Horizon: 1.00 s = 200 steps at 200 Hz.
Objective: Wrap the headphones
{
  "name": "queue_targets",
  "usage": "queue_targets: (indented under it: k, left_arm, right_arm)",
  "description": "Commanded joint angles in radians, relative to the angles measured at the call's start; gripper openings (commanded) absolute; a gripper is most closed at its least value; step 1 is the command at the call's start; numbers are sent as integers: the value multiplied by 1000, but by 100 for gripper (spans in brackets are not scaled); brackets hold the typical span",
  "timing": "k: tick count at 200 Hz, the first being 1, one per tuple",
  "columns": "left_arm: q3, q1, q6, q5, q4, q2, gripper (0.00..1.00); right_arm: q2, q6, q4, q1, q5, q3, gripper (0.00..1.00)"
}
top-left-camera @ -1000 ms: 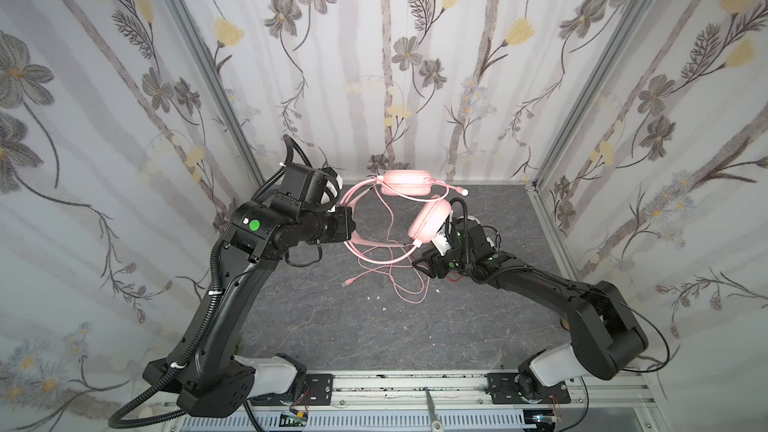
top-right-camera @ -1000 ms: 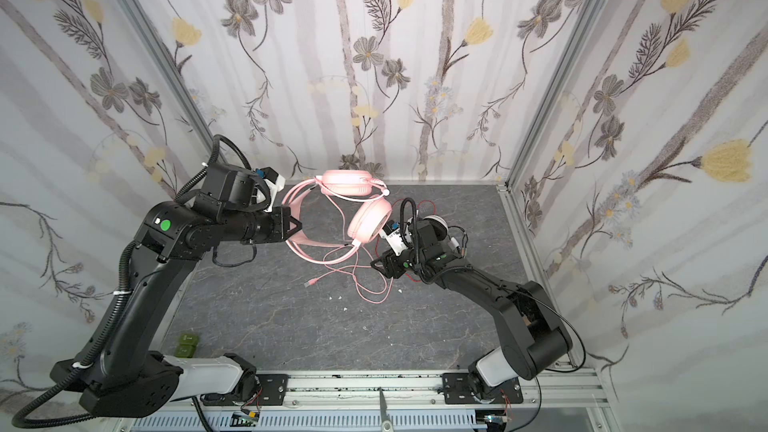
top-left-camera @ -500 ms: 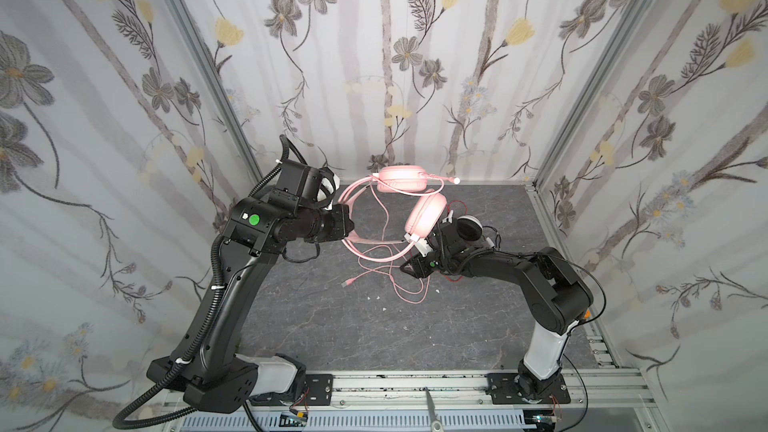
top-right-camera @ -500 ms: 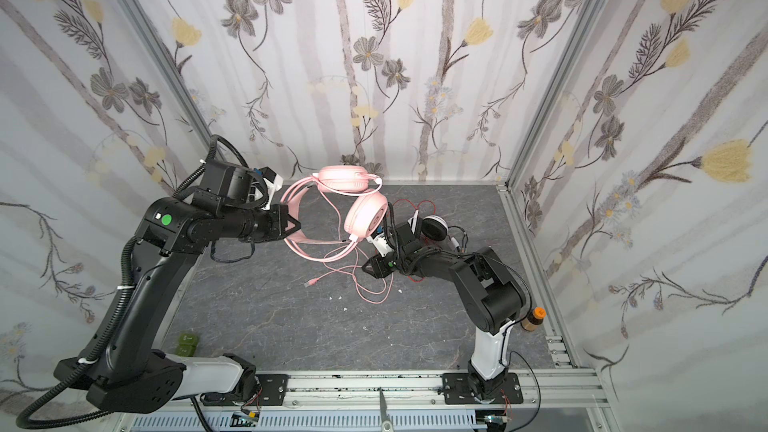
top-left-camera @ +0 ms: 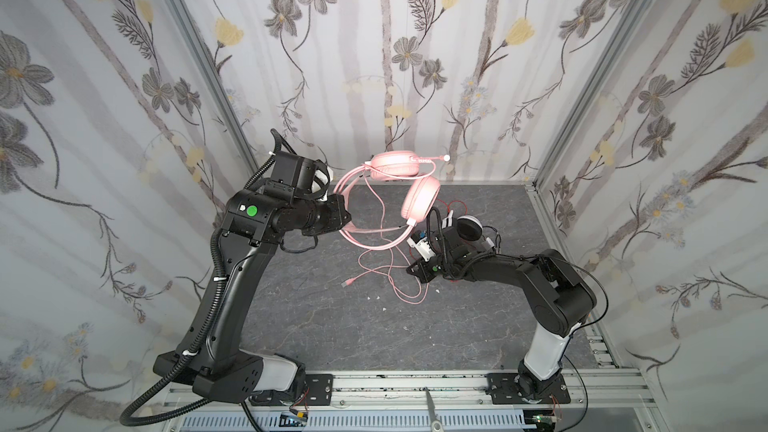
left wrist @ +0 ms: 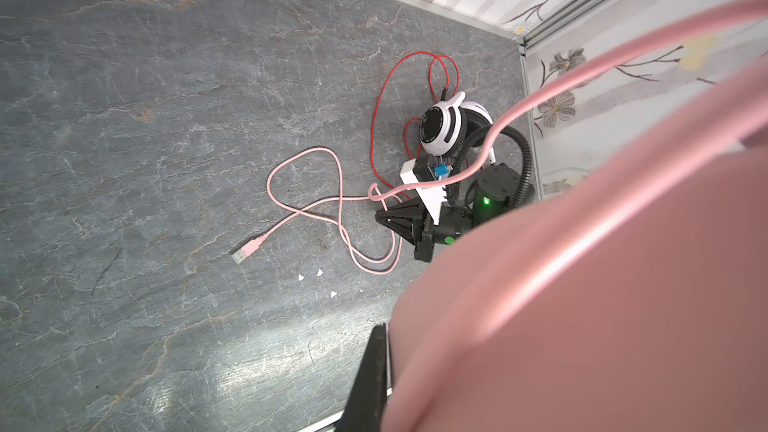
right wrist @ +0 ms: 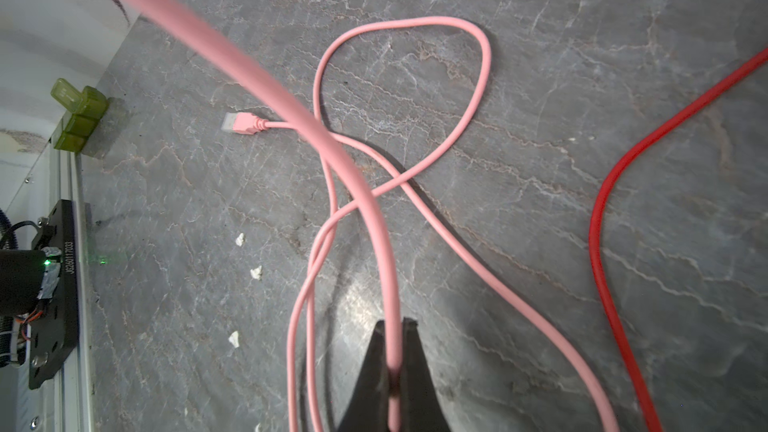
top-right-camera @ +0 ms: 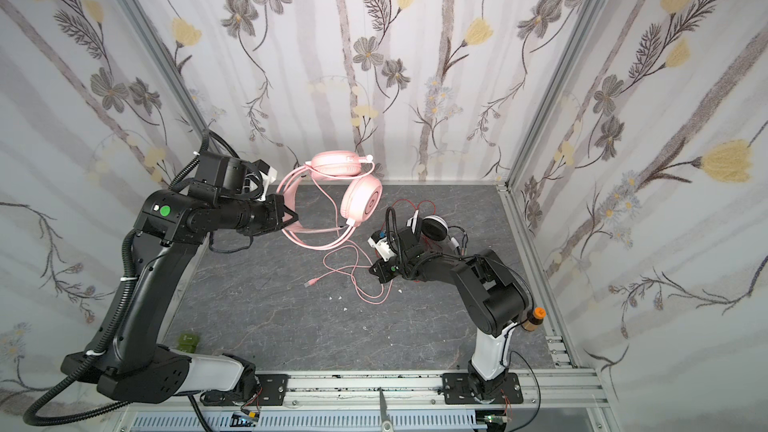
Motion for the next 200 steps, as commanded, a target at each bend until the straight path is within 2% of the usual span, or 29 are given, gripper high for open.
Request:
queue_targets:
  k: [1, 38, 63, 118, 148, 200]
  left_arm:
    - [7, 28, -61, -24, 59, 4, 0]
    - [-22, 121, -105, -47, 114, 29, 0]
    - [-35, 157, -114, -115, 137, 65, 0]
    - [-35, 167, -69, -307, 102, 151, 0]
    - [-66, 166, -69, -317, 112, 168, 0]
    - [-231, 134, -71, -309, 202, 164, 0]
  right_arm:
    - [-67, -30, -5, 3, 20, -32, 0]
    - [-208, -68, -118, 40, 145, -88, 0]
    - [-307, -74, -192, 91, 250, -110, 0]
    - [-529, -63, -316, 159, 281, -99, 0]
    - [-636, -69, -377, 210, 309, -75, 0]
    - [-749, -101, -520, 252, 324, 7, 0]
